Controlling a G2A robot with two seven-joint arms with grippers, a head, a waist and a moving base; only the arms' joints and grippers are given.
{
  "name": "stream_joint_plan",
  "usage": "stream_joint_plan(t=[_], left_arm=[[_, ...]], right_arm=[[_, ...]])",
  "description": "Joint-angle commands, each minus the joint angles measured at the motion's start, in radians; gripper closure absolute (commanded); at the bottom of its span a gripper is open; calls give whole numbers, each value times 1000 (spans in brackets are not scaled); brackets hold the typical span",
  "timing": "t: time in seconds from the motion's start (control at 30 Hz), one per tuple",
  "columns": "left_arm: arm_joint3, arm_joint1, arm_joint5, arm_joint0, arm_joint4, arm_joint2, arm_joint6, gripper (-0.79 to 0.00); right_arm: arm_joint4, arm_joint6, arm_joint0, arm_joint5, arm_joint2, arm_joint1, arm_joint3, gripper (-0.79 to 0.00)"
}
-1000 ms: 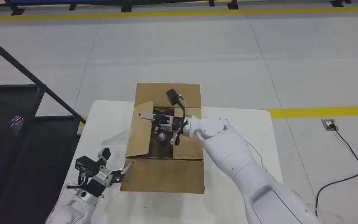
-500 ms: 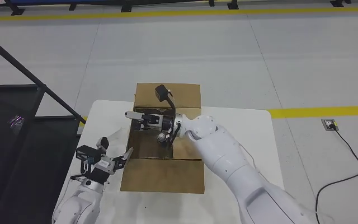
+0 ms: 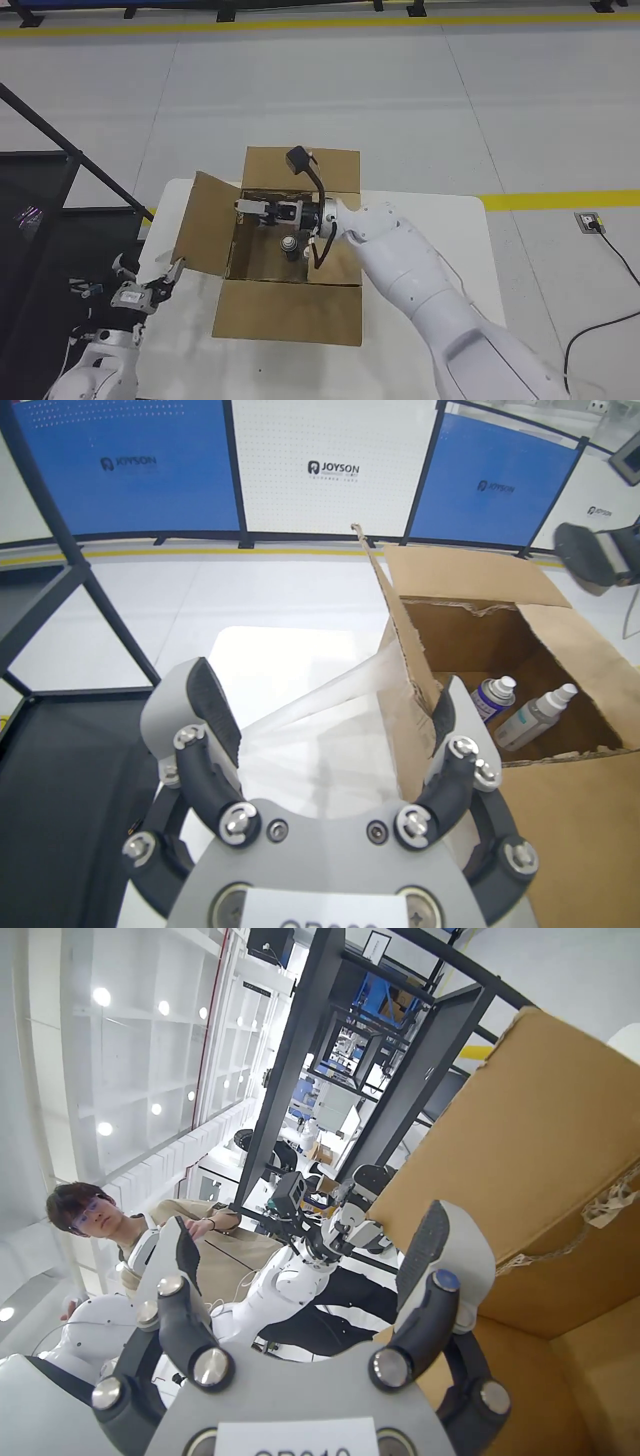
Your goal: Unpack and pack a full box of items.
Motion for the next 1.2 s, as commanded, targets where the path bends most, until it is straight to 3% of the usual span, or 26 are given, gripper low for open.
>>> stream_joint_plan(t=[0.0,0.4,0.6,0.73,0.93,1.17], left_arm=[[30,1,-10,-15,-15,-10,-30,-785],[250,6,-67,-142,15,33,-129,-785],[268,9,-72,-162,48,27,-114,-785],[196,11,-71,-134,21,-12,-79,-785],[-20,15,-84,-58,7,-78,-73,-785],[-239,15,-132,-29,-92,-77,-167,-785]], right_arm=[[-12,-6,-4,-22,12,13,-5,-785],[-141,-132,-126,-125,98,110,-215,-785],[-141,-132,-126,-125,98,110,-215,-785],[-145,-146,-134,-118,100,111,-221,-785],[-217,-178,-193,-210,144,147,-324,-785],[-367,-218,-343,-228,273,219,-603,-785]])
